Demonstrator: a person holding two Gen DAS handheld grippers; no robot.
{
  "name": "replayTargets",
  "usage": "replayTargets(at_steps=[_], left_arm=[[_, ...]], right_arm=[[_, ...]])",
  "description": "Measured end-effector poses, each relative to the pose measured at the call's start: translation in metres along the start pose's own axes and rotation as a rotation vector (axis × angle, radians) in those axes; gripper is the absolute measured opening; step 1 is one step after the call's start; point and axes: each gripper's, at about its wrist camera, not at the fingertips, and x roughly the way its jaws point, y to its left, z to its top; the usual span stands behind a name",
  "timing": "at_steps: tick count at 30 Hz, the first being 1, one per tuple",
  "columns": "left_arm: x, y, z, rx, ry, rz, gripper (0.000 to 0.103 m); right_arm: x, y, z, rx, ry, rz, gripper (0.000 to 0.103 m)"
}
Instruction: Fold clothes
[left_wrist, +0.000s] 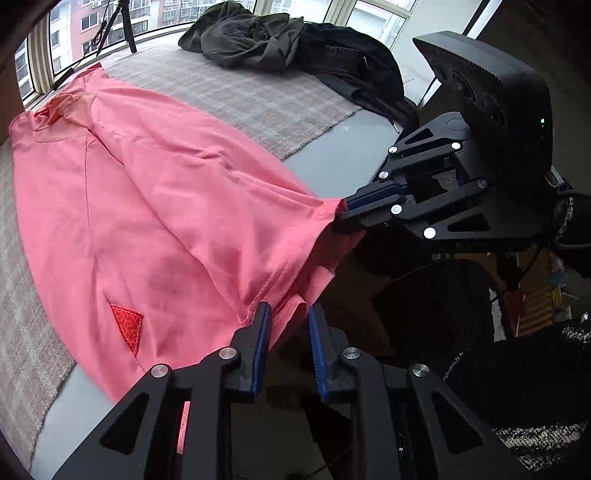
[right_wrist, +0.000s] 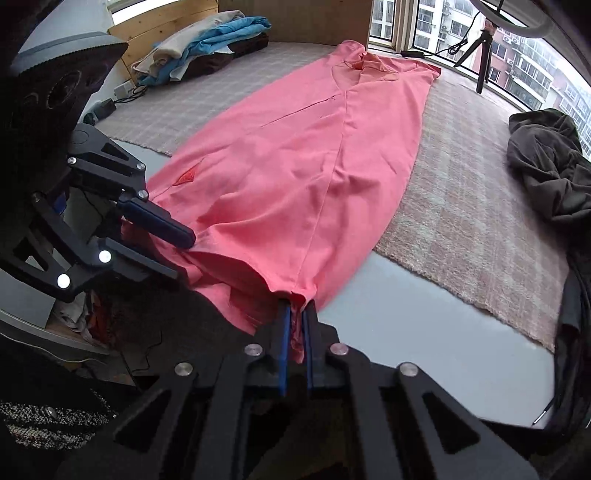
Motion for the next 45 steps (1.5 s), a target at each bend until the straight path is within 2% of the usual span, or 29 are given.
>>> replayTargets(at_steps=[3, 5, 6, 8, 9, 11, 14, 16, 17, 19, 21, 24, 25, 28, 29, 30, 31, 32, 35, 38, 41, 45], left_arm=[[-0.009, 0.007, -0.012, -0.078, -0.005, 0.04, 0.019], [-0.016, 0.013, -0.02, -0.138, -0.016, 0.08, 0.024], [-0.019, 0.016, -0.025, -0.167, -0.021, 0.1, 0.025], [-0.025, 0.022, -0.033, -0.227, -0.031, 0.14, 0.026], [-0.029, 0.025, -0.037, -0.257, -0.037, 0.16, 0.026], [-0.035, 0.03, -0.045, -0.316, -0.047, 0.2, 0.027], [-0.045, 0.039, -0.057, -0.406, -0.063, 0.26, 0.028], [-0.049, 0.043, -0.064, -0.452, -0.07, 0.298, 0.03], [-0.045, 0.041, -0.06, -0.433, -0.065, 0.311, 0.034], [-0.038, 0.037, -0.055, -0.4, -0.048, 0.341, 0.035], [-0.033, 0.034, -0.052, -0.371, -0.032, 0.349, 0.035], [-0.029, 0.03, -0.049, -0.327, -0.024, 0.369, 0.034], [-0.03, 0.03, -0.049, -0.318, -0.027, 0.364, 0.031], [-0.033, 0.031, -0.049, -0.294, -0.036, 0.347, 0.01], [-0.034, 0.032, -0.05, -0.297, -0.045, 0.328, 0.006], [-0.036, 0.034, -0.051, -0.299, -0.054, 0.318, 0.006], [-0.038, 0.037, -0.051, -0.303, -0.06, 0.303, 0.005], [-0.041, 0.04, -0.05, -0.313, -0.068, 0.276, 0.005], [-0.058, 0.052, -0.047, -0.363, -0.127, 0.18, 0.005], [-0.087, 0.068, -0.039, -0.394, -0.195, 0.139, 0.005], [-0.115, 0.089, -0.023, -0.41, -0.252, 0.128, 0.005], [-0.13, 0.126, 0.017, -0.395, -0.293, 0.155, 0.005]], right_arm=[[-0.004, -0.001, -0.009, -0.045, 0.093, 0.019, 0.006], [-0.013, -0.008, -0.013, -0.03, 0.116, -0.013, 0.009], [-0.019, -0.014, -0.013, 0.007, 0.106, -0.015, 0.018], [-0.033, -0.033, -0.012, 0.14, 0.036, 0.05, 0.027], [-0.037, -0.042, -0.01, 0.213, 0.002, 0.074, 0.027], [-0.033, -0.053, -0.006, 0.306, -0.025, 0.069, 0.027], [-0.018, -0.056, 0.0, 0.363, -0.015, 0.048, 0.027], [-0.007, -0.055, 0.001, 0.38, -0.008, 0.073, 0.027], [-0.004, -0.052, 0.002, 0.379, -0.006, 0.077, 0.027], [-0.002, -0.046, 0.004, 0.369, -0.011, 0.072, 0.03], [0.0, -0.04, 0.006, 0.354, -0.016, 0.064, 0.039], [0.004, -0.029, 0.011, 0.292, -0.01, 0.023, 0.039], [0.005, -0.026, 0.012, 0.266, -0.01, 0.011, 0.039], [0.007, -0.018, 0.014, 0.198, -0.016, -0.019, 0.039], [0.007, -0.015, 0.014, 0.179, -0.021, -0.02, 0.036], [0.008, -0.013, 0.014, 0.165, -0.023, -0.021, 0.019], [0.009, -0.011, 0.015, 0.151, -0.024, -0.021, 0.009], [0.009, -0.011, 0.016, 0.152, -0.025, -0.012, 0.007], [0.008, -0.019, 0.021, 0.206, -0.024, 0.077, 0.007], [-0.007, -0.042, 0.027, 0.336, -0.074, 0.213, 0.006], [-0.028, -0.066, 0.039, 0.442, -0.144, 0.327, 0.006], [-0.043, -0.099, 0.079, 0.468, -0.198, 0.376, 0.006]])
